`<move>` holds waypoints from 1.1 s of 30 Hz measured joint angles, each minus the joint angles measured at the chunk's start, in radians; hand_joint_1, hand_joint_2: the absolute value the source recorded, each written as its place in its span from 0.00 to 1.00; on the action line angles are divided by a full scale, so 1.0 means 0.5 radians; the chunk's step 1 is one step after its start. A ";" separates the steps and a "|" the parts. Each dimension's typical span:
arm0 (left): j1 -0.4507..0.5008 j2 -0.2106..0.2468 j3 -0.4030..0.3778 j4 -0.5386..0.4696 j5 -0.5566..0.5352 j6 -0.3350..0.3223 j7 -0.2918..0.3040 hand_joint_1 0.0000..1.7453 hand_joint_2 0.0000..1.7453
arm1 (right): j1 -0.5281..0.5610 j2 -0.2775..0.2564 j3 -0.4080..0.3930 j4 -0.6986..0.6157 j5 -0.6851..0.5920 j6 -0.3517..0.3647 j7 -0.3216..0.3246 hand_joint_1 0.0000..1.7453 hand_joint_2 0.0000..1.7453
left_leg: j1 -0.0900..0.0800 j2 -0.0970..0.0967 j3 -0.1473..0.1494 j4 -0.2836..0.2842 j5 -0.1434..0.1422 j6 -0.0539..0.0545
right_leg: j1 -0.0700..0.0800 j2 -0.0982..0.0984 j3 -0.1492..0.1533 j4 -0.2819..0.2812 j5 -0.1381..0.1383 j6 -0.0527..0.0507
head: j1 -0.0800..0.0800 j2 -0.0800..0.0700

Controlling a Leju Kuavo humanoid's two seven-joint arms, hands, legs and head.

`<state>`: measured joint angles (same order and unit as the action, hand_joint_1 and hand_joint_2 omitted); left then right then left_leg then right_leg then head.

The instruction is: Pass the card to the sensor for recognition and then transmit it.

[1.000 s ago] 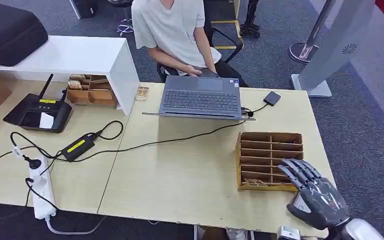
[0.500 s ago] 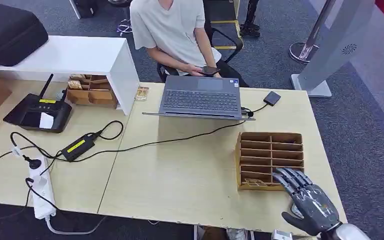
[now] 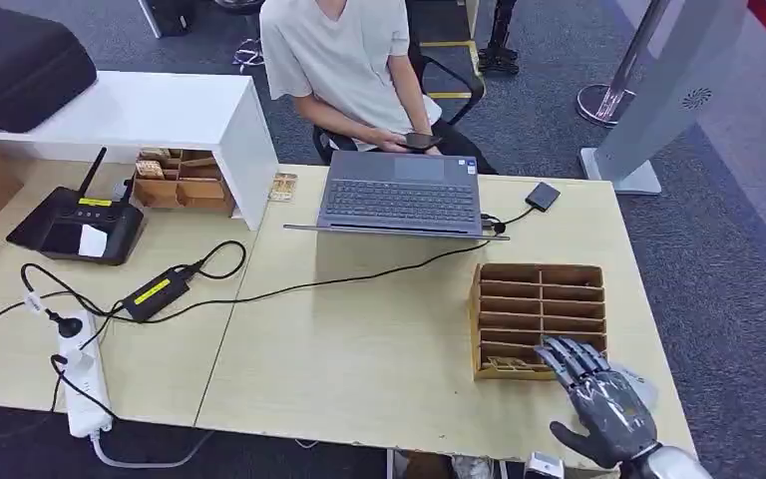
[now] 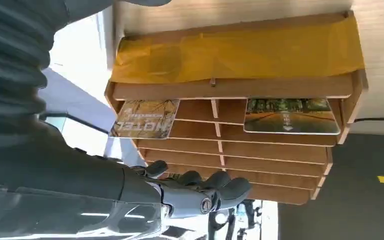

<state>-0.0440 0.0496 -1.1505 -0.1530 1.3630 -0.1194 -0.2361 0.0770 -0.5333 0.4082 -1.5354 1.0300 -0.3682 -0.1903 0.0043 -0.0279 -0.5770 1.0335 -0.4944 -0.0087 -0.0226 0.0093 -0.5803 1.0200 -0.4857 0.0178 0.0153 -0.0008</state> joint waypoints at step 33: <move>0.002 -0.001 0.000 0.000 0.033 0.001 0.010 0.00 1.00 | 0.032 0.062 -0.121 0.072 0.240 -0.308 0.208 0.00 1.00 | 0.000 0.000 0.000 0.000 0.000 0.000 | 0.000 0.000 0.000 0.000 0.000 0.000 | -0.001 0.000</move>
<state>-0.0429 0.0492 -1.1505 -0.1530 1.3794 -0.1190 -0.2312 0.0932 -0.5024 0.3475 -1.4992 1.1498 -0.5223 -0.0862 0.0042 -0.0278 -0.5769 1.0335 -0.4945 -0.0087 -0.0226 0.0093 -0.5804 1.0199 -0.4857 0.0178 0.0149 -0.0008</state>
